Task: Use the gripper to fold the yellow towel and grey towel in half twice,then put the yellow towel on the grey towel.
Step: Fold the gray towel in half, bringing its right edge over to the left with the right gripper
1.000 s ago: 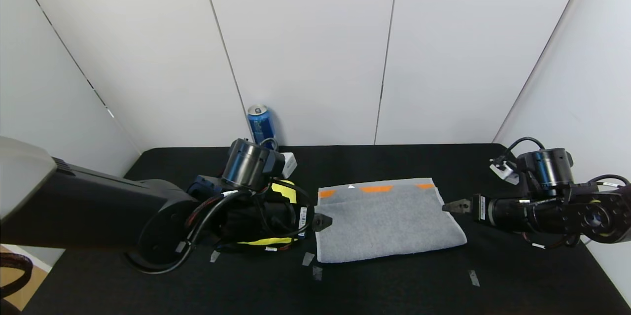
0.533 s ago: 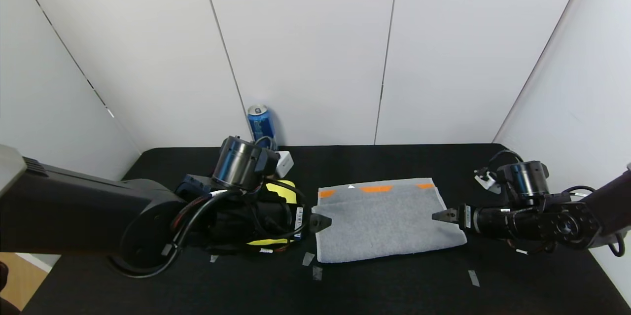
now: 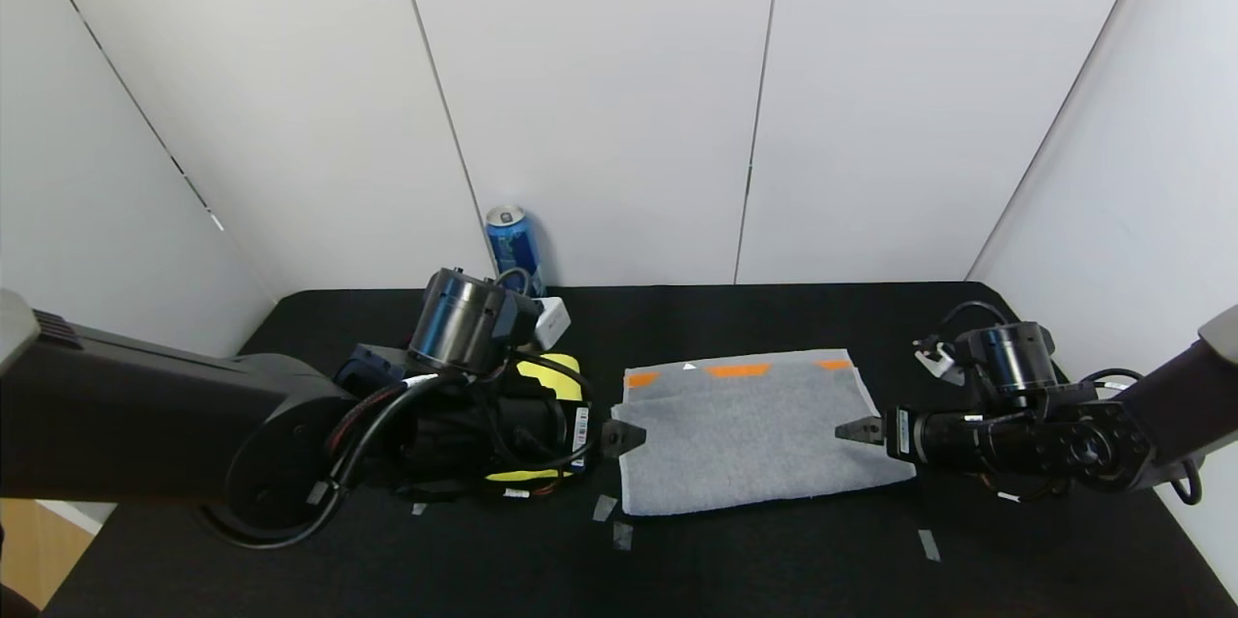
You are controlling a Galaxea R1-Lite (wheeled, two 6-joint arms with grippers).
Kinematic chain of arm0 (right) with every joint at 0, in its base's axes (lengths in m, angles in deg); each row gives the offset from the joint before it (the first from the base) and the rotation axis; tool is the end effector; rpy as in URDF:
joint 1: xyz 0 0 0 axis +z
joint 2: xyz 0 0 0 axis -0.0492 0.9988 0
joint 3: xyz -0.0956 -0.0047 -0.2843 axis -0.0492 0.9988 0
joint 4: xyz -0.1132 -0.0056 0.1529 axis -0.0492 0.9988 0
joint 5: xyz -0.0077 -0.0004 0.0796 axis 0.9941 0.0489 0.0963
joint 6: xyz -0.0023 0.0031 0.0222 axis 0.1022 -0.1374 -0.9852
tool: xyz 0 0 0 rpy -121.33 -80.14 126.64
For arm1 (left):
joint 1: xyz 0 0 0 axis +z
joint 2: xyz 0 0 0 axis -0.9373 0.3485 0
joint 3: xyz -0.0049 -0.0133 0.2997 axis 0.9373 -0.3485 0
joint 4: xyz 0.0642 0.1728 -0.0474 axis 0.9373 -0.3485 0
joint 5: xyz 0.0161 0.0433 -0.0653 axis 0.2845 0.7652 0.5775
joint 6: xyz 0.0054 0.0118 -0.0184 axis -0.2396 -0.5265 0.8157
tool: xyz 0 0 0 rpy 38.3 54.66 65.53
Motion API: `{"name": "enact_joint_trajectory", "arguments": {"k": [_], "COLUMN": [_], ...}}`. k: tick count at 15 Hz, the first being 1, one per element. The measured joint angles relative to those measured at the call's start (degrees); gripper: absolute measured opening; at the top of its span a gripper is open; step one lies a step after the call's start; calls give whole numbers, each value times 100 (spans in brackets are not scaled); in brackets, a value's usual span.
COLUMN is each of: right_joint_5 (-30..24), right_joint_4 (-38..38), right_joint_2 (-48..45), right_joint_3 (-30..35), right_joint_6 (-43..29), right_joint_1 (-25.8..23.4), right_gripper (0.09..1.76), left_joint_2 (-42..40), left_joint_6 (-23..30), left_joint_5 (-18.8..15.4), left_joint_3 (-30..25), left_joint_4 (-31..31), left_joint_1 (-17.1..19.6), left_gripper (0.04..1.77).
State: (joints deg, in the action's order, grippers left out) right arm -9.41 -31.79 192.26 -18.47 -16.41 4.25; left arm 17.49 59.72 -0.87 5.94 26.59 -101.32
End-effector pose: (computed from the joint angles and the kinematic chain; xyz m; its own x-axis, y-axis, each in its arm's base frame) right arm 0.3495 0.0502 0.0442 0.6143 0.3807 -0.6912 -0.0679 0.8982 0.4344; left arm 0.2771 -0.1727 0.1413 0.6240 -0.4518 -0.6376 0.3652 0.8899 -0.2732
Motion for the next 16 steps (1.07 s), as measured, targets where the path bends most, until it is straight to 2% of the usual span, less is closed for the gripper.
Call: {"name": "enact_joint_trajectory", "arguments": {"k": [13, 14, 16], "right_joint_5": [-15, -33, -30], "right_joint_4": [9, 13, 13], "right_joint_2": [-12, -12, -11], "right_joint_3": [0, 6, 9], "right_joint_6": [6, 11, 1], "right_joint_1": [20, 28, 65], "right_gripper": [170, 159, 125], "left_joint_2": [26, 28, 34], "left_joint_6": [0, 0, 0], "left_joint_5": [0, -2, -2], "left_joint_3": [0, 0, 0], "left_joint_4": [-9, -5, -2], "left_joint_1": [9, 9, 9], "left_gripper": [172, 172, 172]}}
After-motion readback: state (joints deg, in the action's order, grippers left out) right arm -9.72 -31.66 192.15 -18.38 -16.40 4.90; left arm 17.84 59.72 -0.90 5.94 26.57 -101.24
